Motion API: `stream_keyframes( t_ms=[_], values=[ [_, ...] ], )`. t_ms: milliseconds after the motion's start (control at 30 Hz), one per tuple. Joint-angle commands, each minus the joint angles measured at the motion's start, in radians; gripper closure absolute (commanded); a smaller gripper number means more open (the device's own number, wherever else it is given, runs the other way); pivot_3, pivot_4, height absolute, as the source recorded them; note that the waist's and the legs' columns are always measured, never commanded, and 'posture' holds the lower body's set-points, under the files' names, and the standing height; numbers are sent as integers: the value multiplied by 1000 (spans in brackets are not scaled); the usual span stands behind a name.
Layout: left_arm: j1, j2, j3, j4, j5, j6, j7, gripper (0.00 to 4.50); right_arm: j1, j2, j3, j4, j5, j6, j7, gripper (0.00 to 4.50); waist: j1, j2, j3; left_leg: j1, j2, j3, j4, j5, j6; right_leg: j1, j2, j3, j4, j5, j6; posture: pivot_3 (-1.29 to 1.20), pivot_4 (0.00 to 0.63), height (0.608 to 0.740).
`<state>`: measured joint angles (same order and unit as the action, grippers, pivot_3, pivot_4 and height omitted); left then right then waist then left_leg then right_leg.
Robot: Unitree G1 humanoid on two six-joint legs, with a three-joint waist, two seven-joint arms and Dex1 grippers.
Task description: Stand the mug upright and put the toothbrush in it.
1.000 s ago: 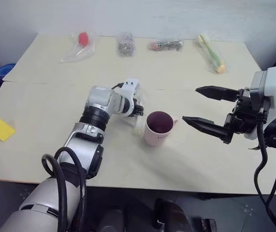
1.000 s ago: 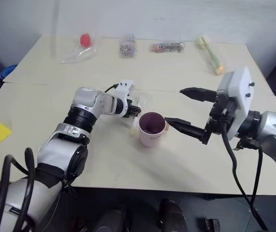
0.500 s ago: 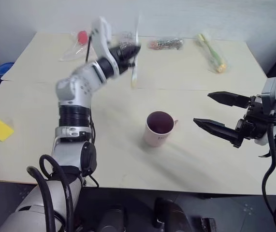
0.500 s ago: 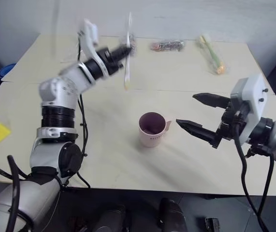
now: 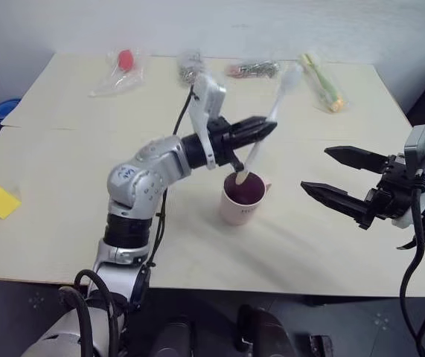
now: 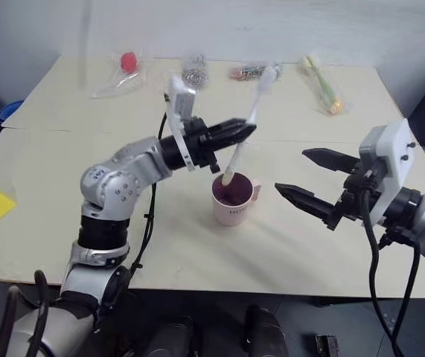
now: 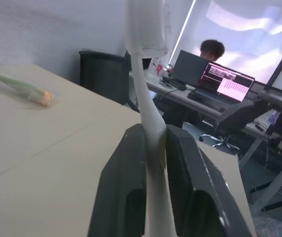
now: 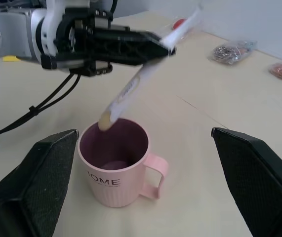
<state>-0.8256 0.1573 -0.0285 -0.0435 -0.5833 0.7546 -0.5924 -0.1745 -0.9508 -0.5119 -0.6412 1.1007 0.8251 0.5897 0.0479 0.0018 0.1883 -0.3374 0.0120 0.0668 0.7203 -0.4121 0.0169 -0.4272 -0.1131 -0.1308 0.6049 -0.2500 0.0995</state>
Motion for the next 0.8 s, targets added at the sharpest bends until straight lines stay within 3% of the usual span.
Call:
stream_keyframes(
  t_ms=[33,200,300,433,567,700,800],
  values=[
    [31,8,1,-85,-15,-33,-23,2749,-5,0,-37,-6,22,-20,-5,0,0,0,0,0,0,0,0,0,0,0,0,0,0,0,0,0,150,740],
    [87,36,57,-147,-38,-58,-23,1159,-22,-3,-27,20,24,-26,8,0,2,0,0,0,0,-1,0,0,0,0,-1,0,0,0,0,0,150,740],
    [100,140,94,-181,-53,-34,-69,192,-16,-17,-28,52,11,-26,48,0,0,0,0,0,0,-1,0,0,0,0,0,0,0,0,0,0,150,740],
    [110,466,172,-176,-102,19,-304,192,47,-90,-33,147,-50,-19,210,0,-11,1,0,1,1,-1,-1,0,0,-1,1,1,0,0,0,0,150,740],
    [213,816,216,-145,-64,-56,-602,192,127,-183,-15,242,-147,-62,427,0,-23,1,0,1,1,0,-4,0,0,-1,1,0,-3,-1,-1,0,150,740],
    [399,1037,301,-124,8,-171,-770,192,104,-204,30,321,-224,-129,532,0,-25,2,1,1,1,1,-5,0,0,0,1,0,-4,-1,-1,0,150,740],
    [466,1071,365,-109,4,-182,-769,192,32,-191,74,347,-224,-129,556,0,-24,3,2,1,2,1,-4,0,0,0,1,0,-4,-1,-1,0,150,740]
  ],
)
